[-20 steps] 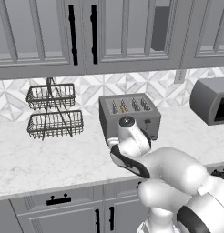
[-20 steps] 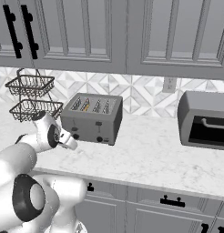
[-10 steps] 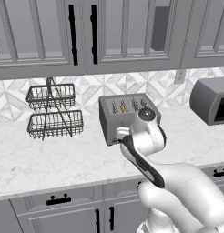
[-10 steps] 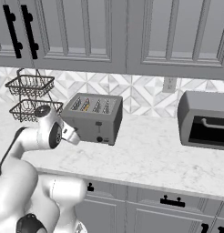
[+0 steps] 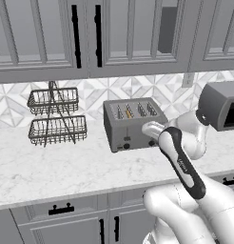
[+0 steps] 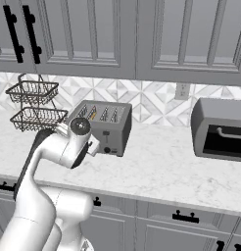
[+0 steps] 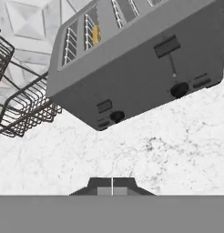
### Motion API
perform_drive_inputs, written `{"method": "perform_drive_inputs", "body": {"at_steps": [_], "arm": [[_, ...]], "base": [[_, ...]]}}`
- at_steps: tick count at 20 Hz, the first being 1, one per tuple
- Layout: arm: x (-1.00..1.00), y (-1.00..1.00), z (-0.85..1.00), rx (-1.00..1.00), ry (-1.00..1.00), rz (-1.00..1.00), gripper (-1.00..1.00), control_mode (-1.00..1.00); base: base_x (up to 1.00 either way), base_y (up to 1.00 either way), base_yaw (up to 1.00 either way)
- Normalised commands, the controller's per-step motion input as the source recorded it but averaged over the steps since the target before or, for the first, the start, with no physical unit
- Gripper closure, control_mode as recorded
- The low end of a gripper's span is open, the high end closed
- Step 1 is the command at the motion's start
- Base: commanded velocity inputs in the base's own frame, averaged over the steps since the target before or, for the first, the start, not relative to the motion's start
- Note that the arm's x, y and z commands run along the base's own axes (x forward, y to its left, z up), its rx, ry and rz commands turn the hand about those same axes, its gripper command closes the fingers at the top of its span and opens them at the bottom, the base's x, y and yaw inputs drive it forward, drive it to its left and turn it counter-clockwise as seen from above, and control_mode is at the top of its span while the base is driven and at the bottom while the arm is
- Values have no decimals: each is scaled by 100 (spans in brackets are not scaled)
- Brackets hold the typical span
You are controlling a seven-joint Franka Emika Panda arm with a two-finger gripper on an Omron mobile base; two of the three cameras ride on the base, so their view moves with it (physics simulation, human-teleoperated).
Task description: Start the toaster. Once the lever pops up, take the bread to the plate on the dining counter.
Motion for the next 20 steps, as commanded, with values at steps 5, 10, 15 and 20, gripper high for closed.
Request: {"method": "perform_drive_inputs", "body": {"at_steps": [5, 10, 15, 20], "arm": [[-22, -12, 63, 6, -23, 9, 100, -100], [-19, -2, 44, -9, -29, 3, 100, -100], [-25, 0, 33, -11, -24, 0, -100, -100], [-1, 0, 0, 0, -1, 0, -100, -100]], "base": [[0, 0, 0], [0, 0, 0], [0, 0, 0], [0, 0, 0]]}}
